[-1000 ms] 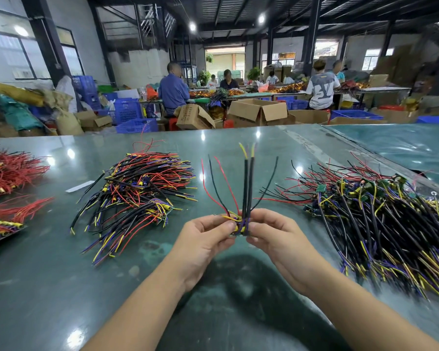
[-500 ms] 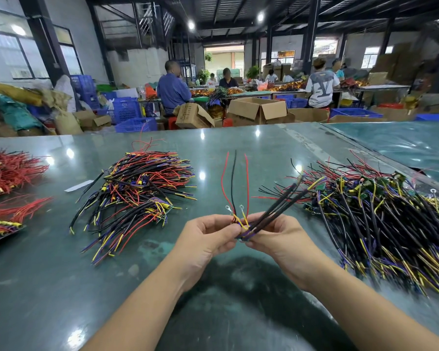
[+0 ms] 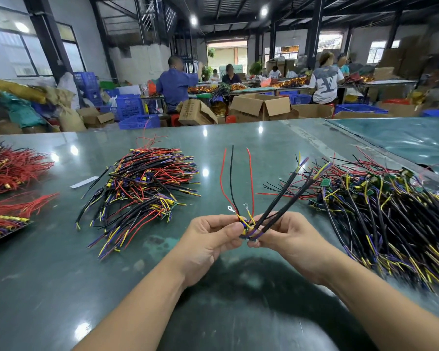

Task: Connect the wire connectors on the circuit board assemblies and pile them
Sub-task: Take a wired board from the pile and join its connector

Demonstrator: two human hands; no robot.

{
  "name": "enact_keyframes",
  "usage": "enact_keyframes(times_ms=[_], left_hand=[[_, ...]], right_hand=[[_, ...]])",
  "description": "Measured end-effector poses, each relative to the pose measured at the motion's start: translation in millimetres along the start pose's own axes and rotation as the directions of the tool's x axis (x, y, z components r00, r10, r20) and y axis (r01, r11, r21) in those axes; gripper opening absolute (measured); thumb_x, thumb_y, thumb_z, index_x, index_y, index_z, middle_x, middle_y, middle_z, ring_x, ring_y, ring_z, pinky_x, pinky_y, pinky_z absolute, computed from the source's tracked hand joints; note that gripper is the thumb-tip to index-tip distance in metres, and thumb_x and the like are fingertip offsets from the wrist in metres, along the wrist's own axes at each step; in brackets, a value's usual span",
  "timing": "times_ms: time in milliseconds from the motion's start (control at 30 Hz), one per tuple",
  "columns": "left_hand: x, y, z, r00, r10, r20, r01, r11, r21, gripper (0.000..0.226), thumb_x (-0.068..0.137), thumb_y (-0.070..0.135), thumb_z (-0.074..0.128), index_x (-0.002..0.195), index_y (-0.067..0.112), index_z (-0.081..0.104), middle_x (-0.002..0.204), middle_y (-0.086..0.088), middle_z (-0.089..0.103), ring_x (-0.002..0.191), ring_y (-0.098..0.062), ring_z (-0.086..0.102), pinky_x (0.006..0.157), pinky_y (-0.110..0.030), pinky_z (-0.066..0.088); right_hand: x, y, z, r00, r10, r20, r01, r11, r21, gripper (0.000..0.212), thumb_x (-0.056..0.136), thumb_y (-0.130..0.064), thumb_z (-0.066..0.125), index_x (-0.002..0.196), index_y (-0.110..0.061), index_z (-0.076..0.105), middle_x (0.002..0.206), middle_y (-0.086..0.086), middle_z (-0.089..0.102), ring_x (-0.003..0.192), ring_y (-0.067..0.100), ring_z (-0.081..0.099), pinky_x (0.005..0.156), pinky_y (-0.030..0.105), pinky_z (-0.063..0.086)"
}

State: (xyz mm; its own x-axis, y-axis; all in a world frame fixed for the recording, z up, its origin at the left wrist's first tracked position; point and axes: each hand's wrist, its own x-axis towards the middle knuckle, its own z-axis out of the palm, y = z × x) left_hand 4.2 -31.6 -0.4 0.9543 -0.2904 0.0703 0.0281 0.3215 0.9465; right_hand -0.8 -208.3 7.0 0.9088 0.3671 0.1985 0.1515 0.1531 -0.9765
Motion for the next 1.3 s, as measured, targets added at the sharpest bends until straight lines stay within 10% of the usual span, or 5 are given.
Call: enact_keyframes(times_ms=[600,867,1300], left_hand=[[8,-2,4,0.993,-0.054,-0.102,0.054,0.999,-0.005,0.042,0.063,0.015,0.073,0.101,-0.001,0.066,0.085,-0.006,0.073,0.075,-0.009,0.068,0.064,-0.018,0.052],[6,-4,-3,1.000,-0.026,0.013,0.025,0.998,0.049,0.020,0.062,0.016,0.073,0.081,0.009,0.075,0.084,-0.009,0.074,0.073,-0.013,0.069,0.063,-0.021,0.054],[7,-4,-3,0.997,-0.066,0.029,0.066,0.998,-0.024,0.036,0.068,0.006,0.064,0.101,-0.009,0.062,0.083,-0.010,0.074,0.072,-0.014,0.069,0.061,-0.021,0.054]], right_hand=[[10,11,0,0.987,0.027,-0.161,-0.034,0.999,-0.038,0.018,0.069,-0.019,0.073,0.082,-0.007,0.074,0.073,0.009,0.068,0.062,0.012,0.060,0.065,0.022,0.050],[3,11,-9,1.000,-0.027,0.015,0.027,0.999,-0.043,0.014,0.072,-0.007,0.074,0.084,-0.002,0.073,0.080,0.008,0.072,0.075,0.012,0.064,0.070,0.021,0.052],[3,15,-5,1.000,0.010,-0.024,-0.008,0.999,0.045,0.020,0.082,-0.001,0.062,0.097,0.012,0.065,0.084,0.012,0.070,0.076,0.020,0.058,0.075,0.027,0.050]])
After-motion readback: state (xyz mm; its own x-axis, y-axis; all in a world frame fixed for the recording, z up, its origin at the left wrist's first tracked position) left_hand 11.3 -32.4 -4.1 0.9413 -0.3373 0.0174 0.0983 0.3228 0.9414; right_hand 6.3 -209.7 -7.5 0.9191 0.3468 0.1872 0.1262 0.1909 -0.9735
